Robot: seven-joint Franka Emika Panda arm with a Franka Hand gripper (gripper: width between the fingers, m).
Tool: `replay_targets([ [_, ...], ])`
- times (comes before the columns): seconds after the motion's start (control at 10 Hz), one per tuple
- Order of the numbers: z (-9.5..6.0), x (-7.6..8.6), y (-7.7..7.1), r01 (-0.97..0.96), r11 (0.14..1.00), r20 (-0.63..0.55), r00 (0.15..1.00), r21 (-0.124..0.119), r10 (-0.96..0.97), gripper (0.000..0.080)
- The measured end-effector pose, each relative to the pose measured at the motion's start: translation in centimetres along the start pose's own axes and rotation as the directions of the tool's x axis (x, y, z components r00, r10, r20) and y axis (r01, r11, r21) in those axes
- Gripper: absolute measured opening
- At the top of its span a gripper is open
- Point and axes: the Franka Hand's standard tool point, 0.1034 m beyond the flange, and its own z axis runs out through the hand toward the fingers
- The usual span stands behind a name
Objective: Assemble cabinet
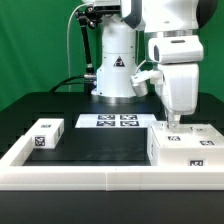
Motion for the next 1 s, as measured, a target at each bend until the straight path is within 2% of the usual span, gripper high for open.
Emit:
replay_targets([
  [0.2,0.03,-0.05,0.83,-0.004,1.000,-0.004,1.000,-0.012,0.003,0.0074],
  [0.7,-0.03,-0.09,0.96,-0.005,1.000,-0.004,1.000,-0.014,0.005,0.0074],
  [0.8,-0.03,-0.09,0.95,-0.005,1.000,-0.004,1.000,-0.014,0.005,0.0272],
  [1.0,-0.01,-0.10,0.94,-0.005,1.000,-0.004,1.000,-0.014,0.005,0.0545],
])
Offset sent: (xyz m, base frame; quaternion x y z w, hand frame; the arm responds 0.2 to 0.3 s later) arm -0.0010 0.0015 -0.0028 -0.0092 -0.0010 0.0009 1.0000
